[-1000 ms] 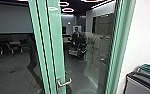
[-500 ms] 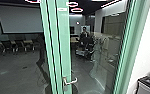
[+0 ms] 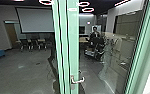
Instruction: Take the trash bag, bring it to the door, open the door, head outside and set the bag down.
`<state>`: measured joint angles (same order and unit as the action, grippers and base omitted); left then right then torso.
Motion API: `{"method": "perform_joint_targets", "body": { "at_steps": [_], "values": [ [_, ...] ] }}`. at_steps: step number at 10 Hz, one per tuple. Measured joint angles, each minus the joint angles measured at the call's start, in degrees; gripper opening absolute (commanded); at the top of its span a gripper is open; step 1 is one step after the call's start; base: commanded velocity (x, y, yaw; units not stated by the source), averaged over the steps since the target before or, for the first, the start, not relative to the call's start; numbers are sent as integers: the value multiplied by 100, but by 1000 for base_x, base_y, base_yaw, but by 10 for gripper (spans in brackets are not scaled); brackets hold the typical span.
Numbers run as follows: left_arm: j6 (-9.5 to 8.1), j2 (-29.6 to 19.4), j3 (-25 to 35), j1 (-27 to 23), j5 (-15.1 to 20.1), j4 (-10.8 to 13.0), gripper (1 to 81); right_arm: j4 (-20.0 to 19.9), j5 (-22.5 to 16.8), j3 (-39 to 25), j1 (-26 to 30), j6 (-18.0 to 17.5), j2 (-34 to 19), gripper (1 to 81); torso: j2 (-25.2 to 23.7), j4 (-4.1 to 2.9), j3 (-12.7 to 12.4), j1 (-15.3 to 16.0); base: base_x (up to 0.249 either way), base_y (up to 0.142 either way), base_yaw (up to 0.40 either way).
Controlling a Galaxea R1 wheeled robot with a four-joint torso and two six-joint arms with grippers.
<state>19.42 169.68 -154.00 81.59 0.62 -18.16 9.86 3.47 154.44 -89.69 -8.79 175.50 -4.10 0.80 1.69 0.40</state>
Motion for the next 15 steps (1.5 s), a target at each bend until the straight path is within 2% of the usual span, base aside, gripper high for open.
{"method": "perform_joint_targets", "body": {
  "at_steps": [10,15],
  "values": [
    [1,2,-5,-4,-2,20,10,2,21,0,-2,11,2,811,0,0,0,0,0,0,295],
    [0,44,-82,21,11,22,10,5,62,0,2,13,0,811,0,0,0,0,0,0,122]
  ]
}}
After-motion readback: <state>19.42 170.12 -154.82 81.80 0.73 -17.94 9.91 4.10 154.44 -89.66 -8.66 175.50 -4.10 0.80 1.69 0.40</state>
